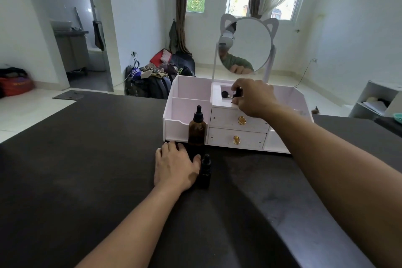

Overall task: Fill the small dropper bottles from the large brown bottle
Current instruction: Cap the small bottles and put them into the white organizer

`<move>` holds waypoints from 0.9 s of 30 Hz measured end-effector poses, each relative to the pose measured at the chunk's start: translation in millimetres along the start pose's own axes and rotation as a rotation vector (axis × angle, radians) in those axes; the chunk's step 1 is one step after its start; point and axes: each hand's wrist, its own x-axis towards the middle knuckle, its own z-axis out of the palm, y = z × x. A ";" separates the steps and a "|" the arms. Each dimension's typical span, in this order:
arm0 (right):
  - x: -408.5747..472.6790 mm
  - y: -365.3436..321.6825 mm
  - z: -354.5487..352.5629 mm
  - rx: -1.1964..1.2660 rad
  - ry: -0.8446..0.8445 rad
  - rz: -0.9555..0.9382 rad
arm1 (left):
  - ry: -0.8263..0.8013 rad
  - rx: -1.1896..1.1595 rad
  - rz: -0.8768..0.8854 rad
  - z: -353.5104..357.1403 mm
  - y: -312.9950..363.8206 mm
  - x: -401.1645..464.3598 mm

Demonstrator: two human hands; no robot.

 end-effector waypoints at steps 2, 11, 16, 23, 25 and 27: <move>1.8 1.8 0.3 0.021 -0.017 0.009 | -0.003 -0.002 0.000 -0.6 0.2 -0.4; 2.7 0.5 -3.6 0.083 -0.052 0.007 | -0.006 -0.004 0.008 -1.6 0.1 -1.0; 2.2 3.3 -4.4 0.156 -0.052 0.027 | -0.008 -0.013 0.004 -0.8 -0.2 -0.7; 2.6 6.9 -3.9 0.146 -0.006 0.021 | -0.003 -0.014 0.000 0.0 0.0 0.1; 2.7 8.2 -2.5 0.141 0.000 0.027 | -0.002 -0.017 0.001 0.1 -0.2 0.3; 2.8 10.0 -1.3 0.145 0.009 0.037 | 0.001 -0.018 0.004 0.6 -0.4 0.5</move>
